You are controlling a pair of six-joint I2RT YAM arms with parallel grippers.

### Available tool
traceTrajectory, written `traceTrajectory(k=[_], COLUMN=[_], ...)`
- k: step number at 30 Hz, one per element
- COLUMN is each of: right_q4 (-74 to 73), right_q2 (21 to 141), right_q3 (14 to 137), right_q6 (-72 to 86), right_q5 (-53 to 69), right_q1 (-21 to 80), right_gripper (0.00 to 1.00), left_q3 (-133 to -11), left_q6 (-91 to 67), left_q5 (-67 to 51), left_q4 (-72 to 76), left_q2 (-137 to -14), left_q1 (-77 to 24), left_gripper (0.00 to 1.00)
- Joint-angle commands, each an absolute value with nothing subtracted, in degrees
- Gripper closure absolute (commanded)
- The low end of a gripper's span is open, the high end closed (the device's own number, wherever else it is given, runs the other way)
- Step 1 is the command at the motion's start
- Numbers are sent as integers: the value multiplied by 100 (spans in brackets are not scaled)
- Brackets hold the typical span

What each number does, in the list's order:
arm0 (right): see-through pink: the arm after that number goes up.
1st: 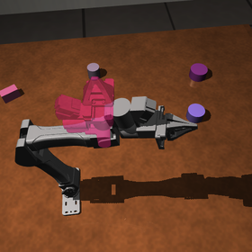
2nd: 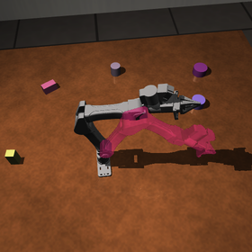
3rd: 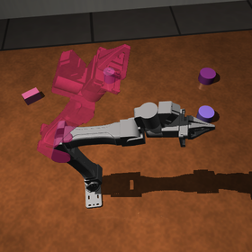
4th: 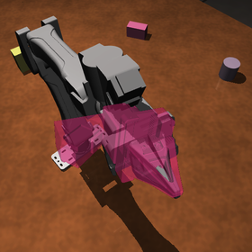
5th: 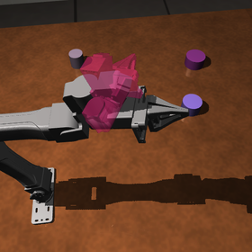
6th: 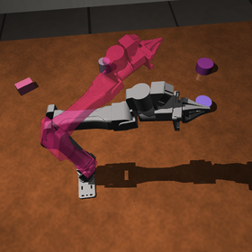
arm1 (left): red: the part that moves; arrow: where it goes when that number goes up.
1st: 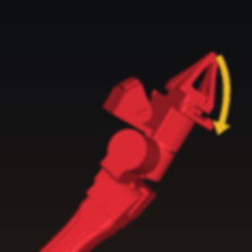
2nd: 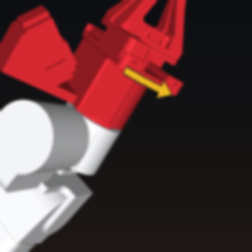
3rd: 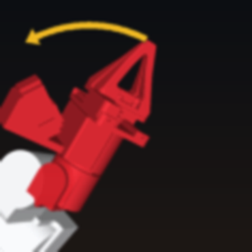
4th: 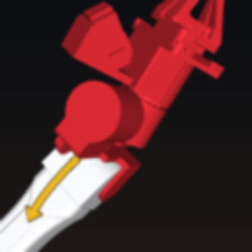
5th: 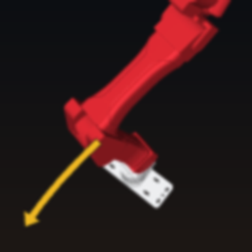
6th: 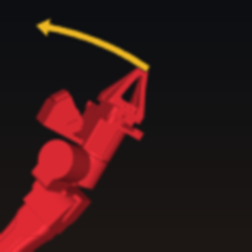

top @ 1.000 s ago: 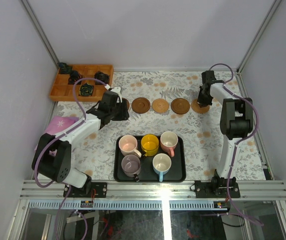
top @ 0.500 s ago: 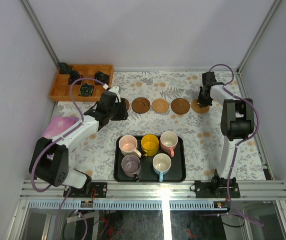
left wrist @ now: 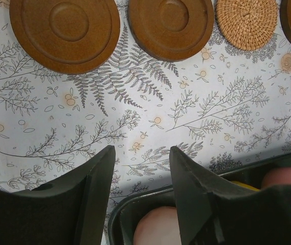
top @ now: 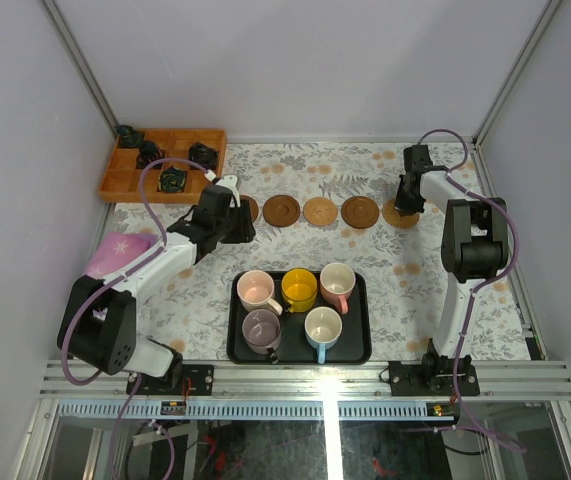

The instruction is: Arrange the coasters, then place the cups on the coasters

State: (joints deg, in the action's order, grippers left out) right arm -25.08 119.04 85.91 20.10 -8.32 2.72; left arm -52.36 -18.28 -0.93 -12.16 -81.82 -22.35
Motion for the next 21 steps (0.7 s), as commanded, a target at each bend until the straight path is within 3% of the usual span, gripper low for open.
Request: traceTrajectory(k=[1, 14, 21], right_q4=[-2832, -2446, -1549], right_q2=[11735, 10973, 9510], right_q3=[8686, 9027, 8213], right_q6=[1928, 1615, 1646], right_q5=[-925, -581, -310], right_q1=[246, 251, 254], right_gripper=[98, 67, 64], left_q3=[-5192, -5536, -5606], left_q6=[-1859, -1504, -1420], left_q5=[25, 285, 397], left_q4=[-847, -861, -788], left_q2=[-8040, -8090, -7860], left_q1=[-2188, -2171, -2134], left_gripper=[53, 52, 51])
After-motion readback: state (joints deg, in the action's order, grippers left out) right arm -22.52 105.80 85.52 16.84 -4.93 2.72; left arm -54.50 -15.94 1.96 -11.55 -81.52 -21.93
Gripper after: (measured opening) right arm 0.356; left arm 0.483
